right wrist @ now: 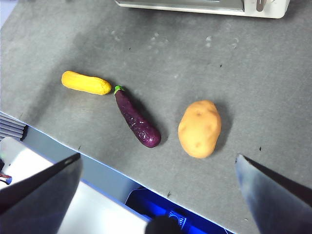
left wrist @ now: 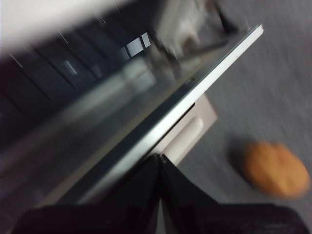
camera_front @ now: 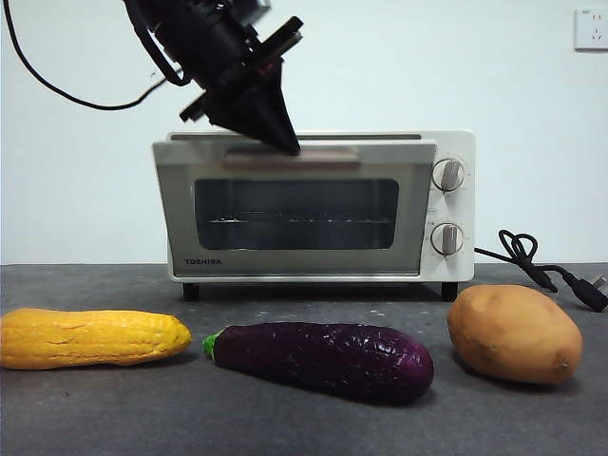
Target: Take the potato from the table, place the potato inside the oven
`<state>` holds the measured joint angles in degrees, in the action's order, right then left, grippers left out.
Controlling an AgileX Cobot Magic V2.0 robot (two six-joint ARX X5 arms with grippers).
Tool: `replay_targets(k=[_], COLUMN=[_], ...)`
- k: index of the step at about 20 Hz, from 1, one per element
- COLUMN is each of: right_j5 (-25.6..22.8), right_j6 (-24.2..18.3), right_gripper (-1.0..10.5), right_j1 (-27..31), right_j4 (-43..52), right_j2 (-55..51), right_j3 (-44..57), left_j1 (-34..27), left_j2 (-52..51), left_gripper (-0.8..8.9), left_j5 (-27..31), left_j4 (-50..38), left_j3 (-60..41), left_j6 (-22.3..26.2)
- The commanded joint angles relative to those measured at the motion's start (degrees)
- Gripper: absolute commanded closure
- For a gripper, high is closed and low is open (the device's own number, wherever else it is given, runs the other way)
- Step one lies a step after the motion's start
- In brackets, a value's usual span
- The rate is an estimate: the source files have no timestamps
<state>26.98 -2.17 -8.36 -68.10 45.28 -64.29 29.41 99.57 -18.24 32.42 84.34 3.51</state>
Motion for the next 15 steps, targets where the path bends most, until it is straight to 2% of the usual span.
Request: replay_targets(k=[1,11,15], right_j5=[-0.1,-0.1,-0.1], right_j6=[0.2,0.2,0.3], right_gripper=[3.5,3.5,3.5], right_j1=[-0.1,-0.1,-0.1], right_j4=[0.3,0.3,0.3], right_j2=[0.2,0.5,1.3], right_j3=[-0.1,-0.1,-0.1], left_j1=[0.4,1.7,1.7], left_j2=[2.6,2.6,1.3], left_gripper=[8.21,8.21,8.21], left_j5=[0.7,0.0,0.0], left_j4=[5.0,14.9,15.1], left_j3=[-1.8,-1.8,-1.8], left_j6=[0.9,0.8,0.8])
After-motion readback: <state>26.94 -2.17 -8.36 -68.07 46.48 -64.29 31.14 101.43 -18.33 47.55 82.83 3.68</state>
